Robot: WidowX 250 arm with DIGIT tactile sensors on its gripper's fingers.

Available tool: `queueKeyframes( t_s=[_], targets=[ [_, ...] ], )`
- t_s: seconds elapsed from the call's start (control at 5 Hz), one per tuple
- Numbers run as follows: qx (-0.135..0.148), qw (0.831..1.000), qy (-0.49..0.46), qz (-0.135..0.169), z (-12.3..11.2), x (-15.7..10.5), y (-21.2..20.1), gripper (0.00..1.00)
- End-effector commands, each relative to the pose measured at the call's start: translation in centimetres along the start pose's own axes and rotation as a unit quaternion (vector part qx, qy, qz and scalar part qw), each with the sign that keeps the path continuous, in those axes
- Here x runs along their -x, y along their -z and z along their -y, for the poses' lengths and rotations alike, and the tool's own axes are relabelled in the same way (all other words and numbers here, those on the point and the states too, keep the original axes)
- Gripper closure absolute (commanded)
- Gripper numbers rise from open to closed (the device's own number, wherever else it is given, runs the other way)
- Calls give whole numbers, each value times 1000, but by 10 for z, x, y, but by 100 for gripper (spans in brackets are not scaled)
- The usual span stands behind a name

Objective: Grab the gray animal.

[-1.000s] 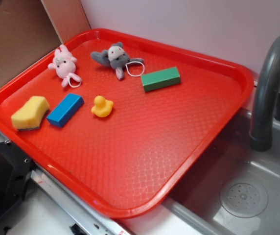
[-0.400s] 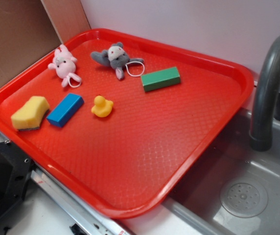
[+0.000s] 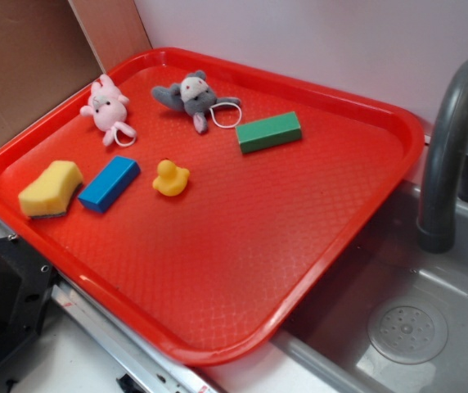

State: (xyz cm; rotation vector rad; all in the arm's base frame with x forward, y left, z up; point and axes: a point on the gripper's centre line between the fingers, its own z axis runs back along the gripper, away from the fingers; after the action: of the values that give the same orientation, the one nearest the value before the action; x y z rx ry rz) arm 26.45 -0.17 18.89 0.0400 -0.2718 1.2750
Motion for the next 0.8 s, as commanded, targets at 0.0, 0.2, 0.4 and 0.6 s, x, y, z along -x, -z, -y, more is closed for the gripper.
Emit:
queueKeyframes(
  t_s=[0.0,0.2,0.4,0.6],
  targets=[
    [-19,999,-16,27,-15,-57,52,0],
    [-24,999,-6,33,-3,-68,83,0],
    [-34,999,12,28,10,-73,106,0],
    [-35,999,31,-4,10,-70,124,0]
  ],
)
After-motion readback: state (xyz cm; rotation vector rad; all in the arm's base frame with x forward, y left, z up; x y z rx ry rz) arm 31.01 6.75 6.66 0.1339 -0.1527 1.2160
